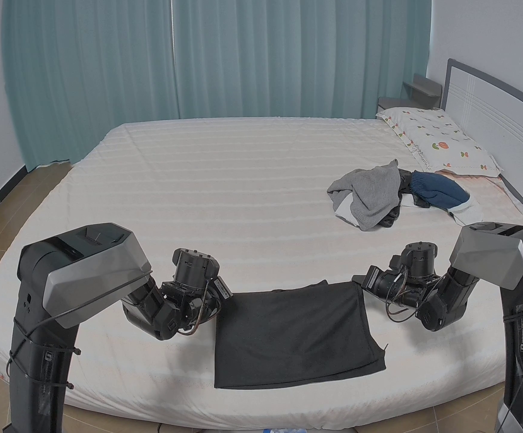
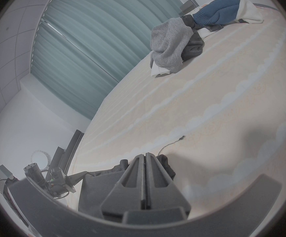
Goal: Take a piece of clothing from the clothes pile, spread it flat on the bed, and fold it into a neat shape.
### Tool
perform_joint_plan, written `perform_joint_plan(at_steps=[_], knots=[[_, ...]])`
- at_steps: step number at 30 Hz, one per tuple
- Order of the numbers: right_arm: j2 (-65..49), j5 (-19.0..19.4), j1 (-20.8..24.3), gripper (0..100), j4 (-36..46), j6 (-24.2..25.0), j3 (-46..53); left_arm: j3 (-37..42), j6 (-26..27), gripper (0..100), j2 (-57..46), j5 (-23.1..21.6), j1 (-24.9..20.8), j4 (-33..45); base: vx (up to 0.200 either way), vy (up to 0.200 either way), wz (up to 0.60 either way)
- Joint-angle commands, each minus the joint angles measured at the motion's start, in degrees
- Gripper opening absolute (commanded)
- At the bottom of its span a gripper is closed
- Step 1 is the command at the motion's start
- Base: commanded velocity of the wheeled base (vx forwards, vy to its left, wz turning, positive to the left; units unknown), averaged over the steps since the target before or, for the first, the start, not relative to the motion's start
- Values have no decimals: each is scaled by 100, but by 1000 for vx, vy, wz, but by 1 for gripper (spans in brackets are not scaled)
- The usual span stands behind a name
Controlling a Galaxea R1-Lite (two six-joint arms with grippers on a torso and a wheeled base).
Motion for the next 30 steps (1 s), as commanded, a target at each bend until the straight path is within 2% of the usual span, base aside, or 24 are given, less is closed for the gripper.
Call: perform_joint_plan(at_steps=[1, 8, 9, 10, 11, 17, 20, 25, 30], knots=[[22, 4, -7, 0, 2, 7, -14, 1, -5, 0, 14, -1, -1, -3, 0, 0, 0], [39, 4, 1, 0, 11, -2, -14, 10, -40, 0, -21, -1, -1, -3, 0, 0, 0], [39, 4, 1, 100, 20, -2, -14, 19, -57, 0, -21, -1, -1, -3, 0, 0, 0], [22, 4, 1, 100, 29, 7, -14, 27, -75, 0, -30, -10, 7, -3, 0, 0, 0], [-4, 4, 10, 100, 20, 7, 4, 36, -75, 100, -30, -28, 7, -3, 0, 0, 0], [-391, 12, -16, 100, 20, 306, 258, 71, -172, 100, -56, -72, 25, -12, 0, 0, 0], [-919, 91, -16, 100, 2, 552, 751, 335, -444, 100, -214, -159, 60, -320, 0, 0, 0], [-1754, 707, 63, 100, 134, 605, 1612, 1179, -567, 100, -698, -687, 262, -733, 0, 0, 0], [-2237, 830, 221, 100, 653, 411, 2218, 1557, -567, 100, -935, -775, 297, -952, 0, 0, 0]])
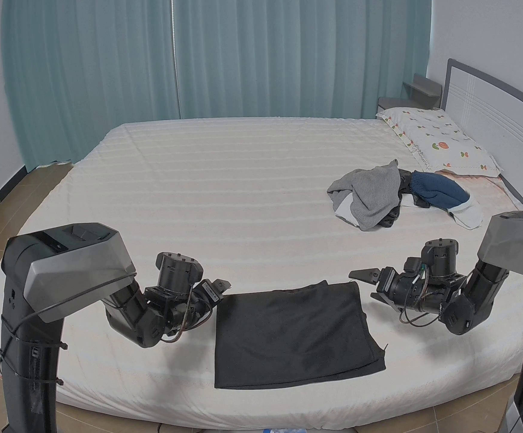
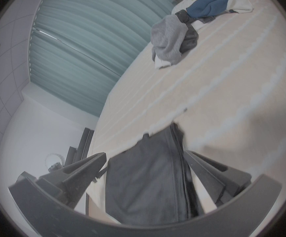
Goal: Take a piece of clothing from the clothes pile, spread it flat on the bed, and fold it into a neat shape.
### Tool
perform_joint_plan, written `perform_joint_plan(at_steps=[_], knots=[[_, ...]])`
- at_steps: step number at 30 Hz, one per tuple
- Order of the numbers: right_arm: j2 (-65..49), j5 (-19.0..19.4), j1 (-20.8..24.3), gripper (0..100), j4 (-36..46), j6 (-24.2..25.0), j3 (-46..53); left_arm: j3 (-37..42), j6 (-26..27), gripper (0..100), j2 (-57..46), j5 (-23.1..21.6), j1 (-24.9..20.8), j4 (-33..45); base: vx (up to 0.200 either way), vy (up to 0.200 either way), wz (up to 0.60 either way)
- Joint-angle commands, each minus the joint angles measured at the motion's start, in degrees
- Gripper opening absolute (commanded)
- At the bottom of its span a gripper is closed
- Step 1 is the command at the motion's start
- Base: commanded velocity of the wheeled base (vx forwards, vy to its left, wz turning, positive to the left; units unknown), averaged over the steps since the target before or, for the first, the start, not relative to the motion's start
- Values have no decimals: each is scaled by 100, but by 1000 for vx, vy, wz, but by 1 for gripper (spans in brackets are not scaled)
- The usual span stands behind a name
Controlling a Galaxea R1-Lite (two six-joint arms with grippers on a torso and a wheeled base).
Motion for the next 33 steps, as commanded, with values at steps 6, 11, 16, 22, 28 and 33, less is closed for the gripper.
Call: perform_joint_plan(at_steps=[6, 11, 16, 22, 28, 33], knots=[[-774, 175, 237, 100, 531, -457, 1002, 655, -30, 100, -443, -117, -33, -470, -133, 0, 0], [-669, 175, 220, 100, 523, -633, 1152, 681, -30, 100, -391, -143, -42, -576, -200, 0, 0], [-502, 140, 246, 100, 470, -694, 1090, 681, -30, 100, -355, -135, -147, -576, 0, 0, 0], [-370, 140, 202, 100, 426, -659, 827, 637, -30, 100, -312, -135, -147, -567, 0, 0, 0], [-106, 122, 193, 100, 408, -659, 642, 628, -30, 100, -312, -135, -147, -576, 0, 0, 0], [-89, 122, 202, 100, 408, -659, 607, 628, -30, 100, -312, -135, -147, -567, 0, 0, 0]])
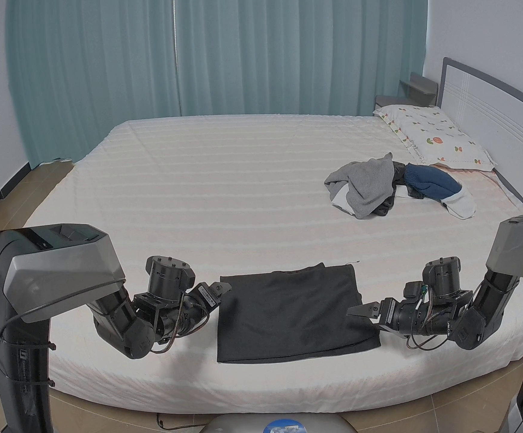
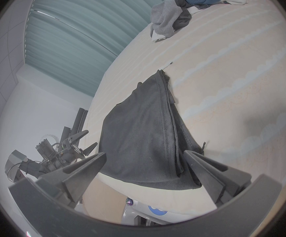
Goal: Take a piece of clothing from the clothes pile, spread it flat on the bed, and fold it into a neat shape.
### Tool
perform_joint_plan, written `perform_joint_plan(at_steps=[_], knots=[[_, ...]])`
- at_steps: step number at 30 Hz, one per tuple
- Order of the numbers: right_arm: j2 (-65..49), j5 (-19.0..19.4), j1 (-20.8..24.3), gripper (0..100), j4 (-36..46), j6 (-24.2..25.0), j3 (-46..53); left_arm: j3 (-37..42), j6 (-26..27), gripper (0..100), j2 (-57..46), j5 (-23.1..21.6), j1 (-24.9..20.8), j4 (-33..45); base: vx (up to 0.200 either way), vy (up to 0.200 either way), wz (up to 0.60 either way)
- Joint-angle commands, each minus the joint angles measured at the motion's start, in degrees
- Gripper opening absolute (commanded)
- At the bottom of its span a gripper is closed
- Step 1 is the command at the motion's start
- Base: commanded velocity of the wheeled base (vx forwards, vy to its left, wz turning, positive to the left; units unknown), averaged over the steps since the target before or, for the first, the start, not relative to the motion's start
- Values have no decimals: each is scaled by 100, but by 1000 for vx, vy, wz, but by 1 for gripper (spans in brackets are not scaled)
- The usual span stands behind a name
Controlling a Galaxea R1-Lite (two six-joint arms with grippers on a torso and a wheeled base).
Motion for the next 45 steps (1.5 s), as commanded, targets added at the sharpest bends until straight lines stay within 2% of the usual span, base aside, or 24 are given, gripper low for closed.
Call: perform_joint_plan(at_steps=[1, 5, 6, 10, 11, 14, 27, 38, 39, 45], knots=[[101, 3, 12, 100, -2, 0, -44, -1, 0, 100, 16, 4, -1, -3, 0, 0, 0], [189, -32, 38, 100, -2, -35, -44, -9, 0, 100, 16, -5, -1, -3, 0, 0, 0], [207, -41, 47, 0, -2, -35, -44, -9, 0, 100, 16, -5, -1, -3, 0, 0, 0], [225, -111, 47, 0, 59, -52, -36, -9, -9, 100, 16, -5, -1, -12, 0, 0, 0], [189, -261, 12, 0, 94, -114, -18, -9, -9, 100, 16, -5, 8, -12, 0, 0, 0], [154, -366, 3, 0, 94, -184, 52, -9, -9, 100, 8, -5, 8, -12, 0, 0, 0], [-4, -384, -155, 0, 77, -580, 351, -9, -9, 100, 16, -5, 8, -3, 0, 0, 0], [101, -384, -164, 0, 85, -694, 360, -9, -9, 100, 16, -5, 8, 6, 0, 0, 0], [110, -384, -164, 100, 85, -738, 351, -18, -9, 100, 16, -5, 8, -3, 0, 0, 0], [84, -375, -199, 100, 15, -729, 184, -27, -18, 100, 8, -5, 17, -3, 0, 0, 0]])
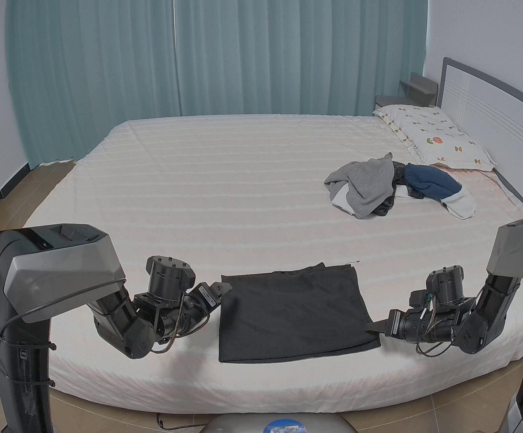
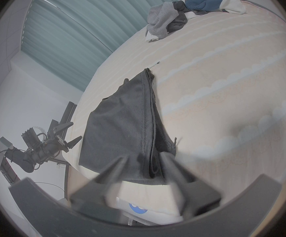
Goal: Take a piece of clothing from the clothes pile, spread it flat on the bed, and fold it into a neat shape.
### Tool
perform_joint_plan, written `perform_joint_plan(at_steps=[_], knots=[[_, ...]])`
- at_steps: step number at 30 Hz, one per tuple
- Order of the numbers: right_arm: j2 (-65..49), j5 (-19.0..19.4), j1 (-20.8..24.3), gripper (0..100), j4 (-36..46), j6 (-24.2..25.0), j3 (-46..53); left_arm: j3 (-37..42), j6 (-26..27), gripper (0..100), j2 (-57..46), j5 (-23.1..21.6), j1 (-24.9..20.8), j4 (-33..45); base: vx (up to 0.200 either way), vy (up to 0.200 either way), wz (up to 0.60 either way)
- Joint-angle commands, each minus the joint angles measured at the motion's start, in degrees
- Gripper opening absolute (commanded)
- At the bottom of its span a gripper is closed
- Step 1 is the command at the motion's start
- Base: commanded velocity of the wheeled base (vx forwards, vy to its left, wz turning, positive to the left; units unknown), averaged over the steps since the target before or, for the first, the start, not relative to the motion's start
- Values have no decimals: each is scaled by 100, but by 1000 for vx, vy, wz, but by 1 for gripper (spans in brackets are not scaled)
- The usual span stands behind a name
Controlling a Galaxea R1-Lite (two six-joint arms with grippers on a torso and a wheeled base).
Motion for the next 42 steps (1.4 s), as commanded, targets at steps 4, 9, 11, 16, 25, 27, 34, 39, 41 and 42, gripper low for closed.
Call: perform_joint_plan(at_steps=[4, 9, 11, 16, 25, 27, 34, 39, 41, 42], knots=[[-19, 25, -117, 100, -50, 112, -361, -36, -53, 100, -19, 4, 61, -6, 50, 0, 0], [245, 17, -169, 100, -33, 1088, -1258, -98, -176, 100, -1, 4, 52, 29, 200, 0, 0], [412, 8, -169, 100, 2, 1343, -1565, -89, -176, 100, 8, 13, 34, 20, 200, 0, 0], [877, 17, -108, 100, -42, 1536, -2110, -89, -167, 100, 8, 13, 34, 11, 40, 0, 0], [1194, -19, -29, 100, -59, 1571, -2365, -89, -158, 100, 17, 13, 26, 20, 0, 0, 0], [1229, -19, -29, 100, -68, 1571, -2383, -98, -158, 100, 25, 13, 17, 11, 0, 0, 0], [1352, -150, -20, 0, -323, 1554, -2392, -98, -150, 100, 34, 13, 17, 20, 0, 0, 0], [1405, -168, -29, 0, -305, 1554, -2409, -107, -141, 100, 34, 13, 8, 20, 0, 0, 0], [1405, -168, -73, 0, -341, 1554, -2418, -107, -141, 100, 34, 13, 8, 20, 0, 0, 0], [1405, -168, -90, 0, -341, 1554, -2436, -107, -141, 100, 34, 13, 8, 20, 0, 0, 0]])
